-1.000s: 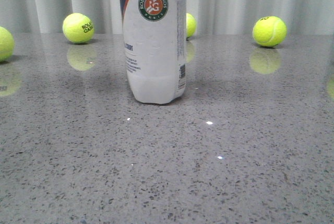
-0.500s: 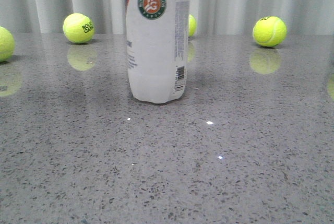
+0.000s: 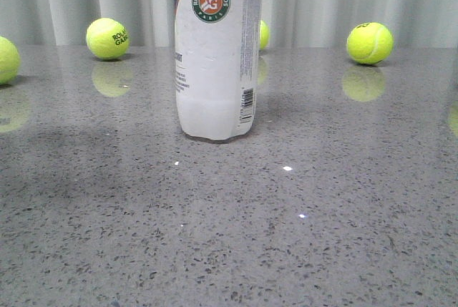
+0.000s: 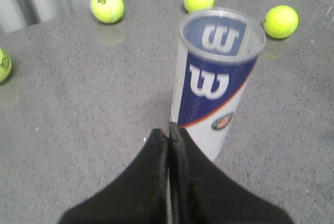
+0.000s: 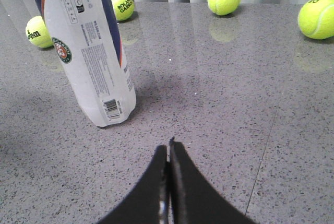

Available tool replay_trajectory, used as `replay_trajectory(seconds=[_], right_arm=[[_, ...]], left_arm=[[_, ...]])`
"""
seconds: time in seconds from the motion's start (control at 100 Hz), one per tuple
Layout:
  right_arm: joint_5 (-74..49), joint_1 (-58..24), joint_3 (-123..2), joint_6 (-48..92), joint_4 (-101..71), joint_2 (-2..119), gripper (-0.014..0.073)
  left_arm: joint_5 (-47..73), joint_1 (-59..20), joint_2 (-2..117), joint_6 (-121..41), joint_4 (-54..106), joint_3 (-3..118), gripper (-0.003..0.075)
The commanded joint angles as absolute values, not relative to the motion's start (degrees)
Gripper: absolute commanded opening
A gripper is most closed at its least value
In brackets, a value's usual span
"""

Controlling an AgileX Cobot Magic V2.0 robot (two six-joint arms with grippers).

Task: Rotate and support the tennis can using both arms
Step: 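Open the left gripper and withdraw it from the can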

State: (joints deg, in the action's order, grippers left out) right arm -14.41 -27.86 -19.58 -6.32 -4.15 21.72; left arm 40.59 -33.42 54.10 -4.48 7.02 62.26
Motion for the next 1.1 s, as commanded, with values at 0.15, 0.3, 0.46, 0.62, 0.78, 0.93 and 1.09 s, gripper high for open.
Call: replay_trajectory(seconds=[0.15,0.3,0.46,0.62,0.78,0.93,1.09], right_arm=[[-10.1,-27.8,-21.1,-6.2,-3.7,21.9,-0.0057],[-10.1,-27.8,-21.1,-6.2,-3.7,21.9,-0.0057],[-10.1,-27.8,-21.1,-6.2,-3.7,21.9,-0.0057],[-10.1,-27.8,-21.1,-6.2,-3.7,21.9,-0.0057],[-10.1,-27.8,-21.1,-6.2,-3.7,21.9,-0.0057],[-10.1,-27.8,-21.1,-6.2,-3.7,21.9,-0.0057],[-10.1,-27.8,-21.1,-6.2,-3.7,21.9,-0.0057]], left_arm=[[28.8,-33.4,41.6,-3.9,7.8,45.9,-0.0021],[29.0,-33.4,35.5,-3.9,5.4,37.6,-0.0021],[29.0,-33.4,30.0,-3.9,5.5,32.1,-0.0021],[29.0,-33.4,25.6,-3.9,5.5,29.7,-0.0021],[28.1,-33.4,24.6,-3.9,3.4,28.7,-0.0021],[20.0,-33.4,21.9,-3.9,1.1,23.8,-0.0021],[10.2,-30.9,17.4,-3.9,1.1,17.2,-0.0021]])
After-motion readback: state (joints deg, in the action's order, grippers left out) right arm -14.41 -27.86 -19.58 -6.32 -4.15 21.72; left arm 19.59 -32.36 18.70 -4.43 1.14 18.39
